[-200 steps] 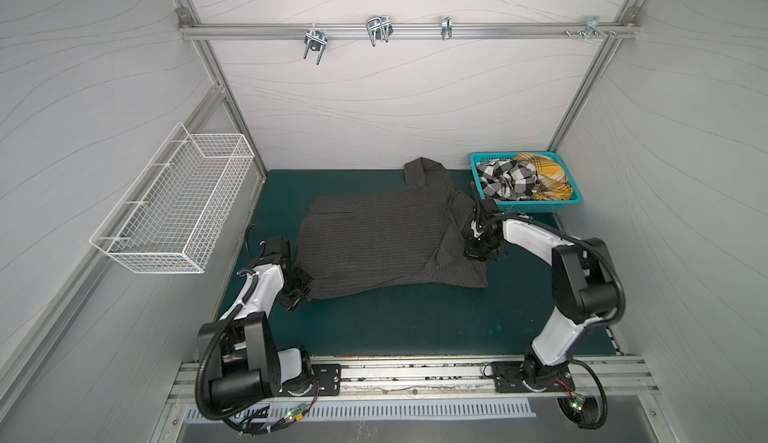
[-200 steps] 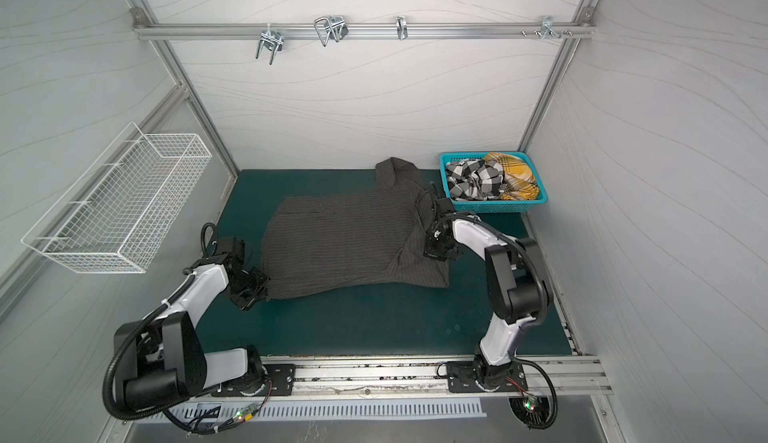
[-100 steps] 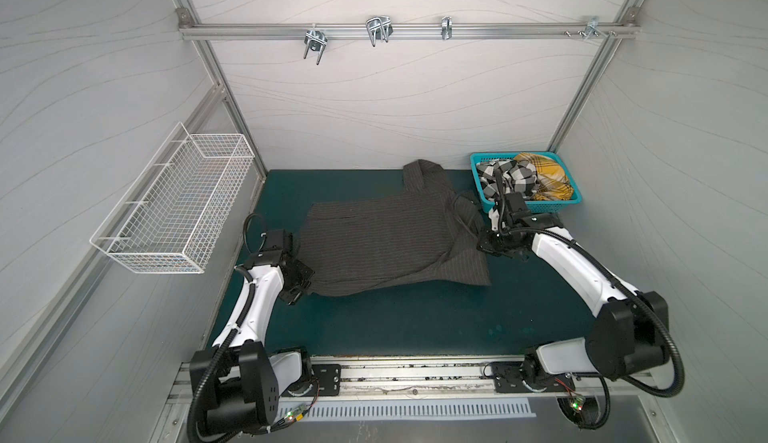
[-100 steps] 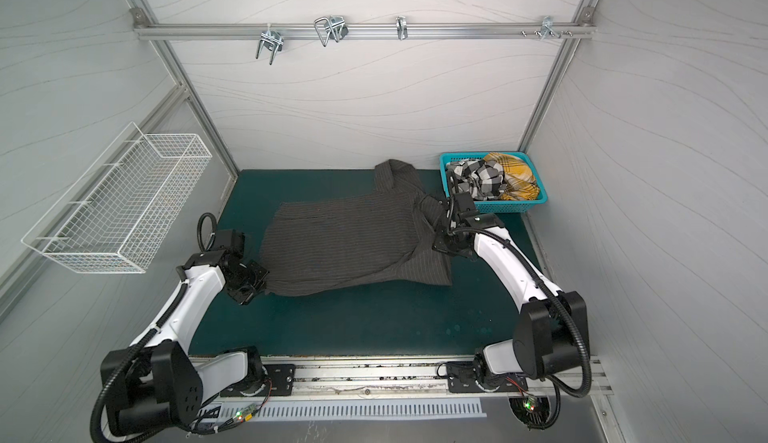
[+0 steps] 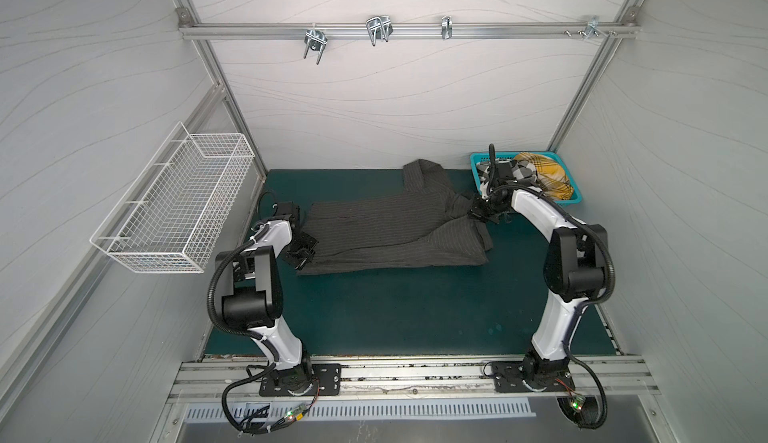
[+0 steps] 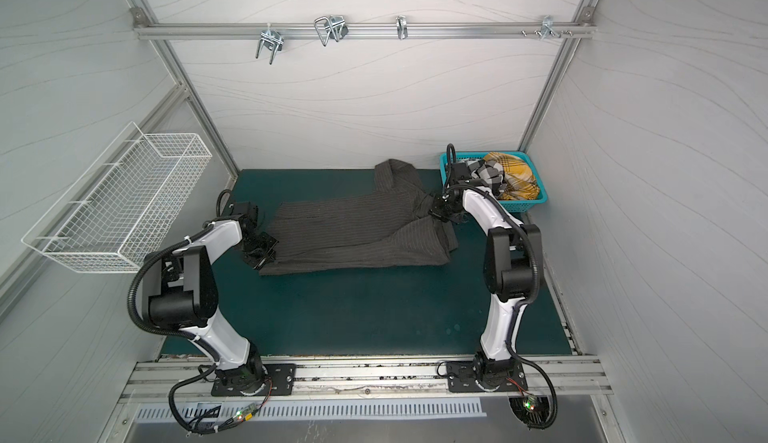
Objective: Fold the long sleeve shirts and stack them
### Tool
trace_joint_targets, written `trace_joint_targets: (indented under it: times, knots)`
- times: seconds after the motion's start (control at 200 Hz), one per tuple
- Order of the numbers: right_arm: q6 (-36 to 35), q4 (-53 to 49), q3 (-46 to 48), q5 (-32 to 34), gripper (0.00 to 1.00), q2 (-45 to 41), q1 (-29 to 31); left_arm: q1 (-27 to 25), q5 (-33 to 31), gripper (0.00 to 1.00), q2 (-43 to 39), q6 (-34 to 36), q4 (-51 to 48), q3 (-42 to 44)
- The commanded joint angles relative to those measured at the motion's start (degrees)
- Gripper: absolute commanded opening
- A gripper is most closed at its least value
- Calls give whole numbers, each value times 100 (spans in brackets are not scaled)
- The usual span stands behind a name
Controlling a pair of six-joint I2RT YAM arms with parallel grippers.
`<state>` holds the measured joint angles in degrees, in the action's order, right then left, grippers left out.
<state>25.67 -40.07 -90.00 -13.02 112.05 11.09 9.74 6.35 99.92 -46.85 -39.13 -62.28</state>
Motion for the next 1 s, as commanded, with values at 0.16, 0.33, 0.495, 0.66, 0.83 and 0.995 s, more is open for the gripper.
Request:
trace_joint_targets:
  times: [0.16,0.33,0.495,0.66,0.83,0.995]
  knots:
    - [-281,-324,-719,-216,11,543,46,28,-277,44,61,-188,-13,-370]
    - [-492,-607,-612,103,64,4,299,-18,-565,82,-734,-232,-377,-517]
    - [-601,-1054,9,1217,63,-918,921,-710,-663,65,-1377,-248,-396,-178]
    - [-283,-788,969,873,57,-1202,1125,-1088,8,37,-908,-708,352,513]
    - [-500,-762,1058,488,48,-483,1161,-1091,106,20,-388,-687,443,428]
    - [-418,-639,1370,493,48,-342,1162,-1089,6,13,-512,-576,371,631]
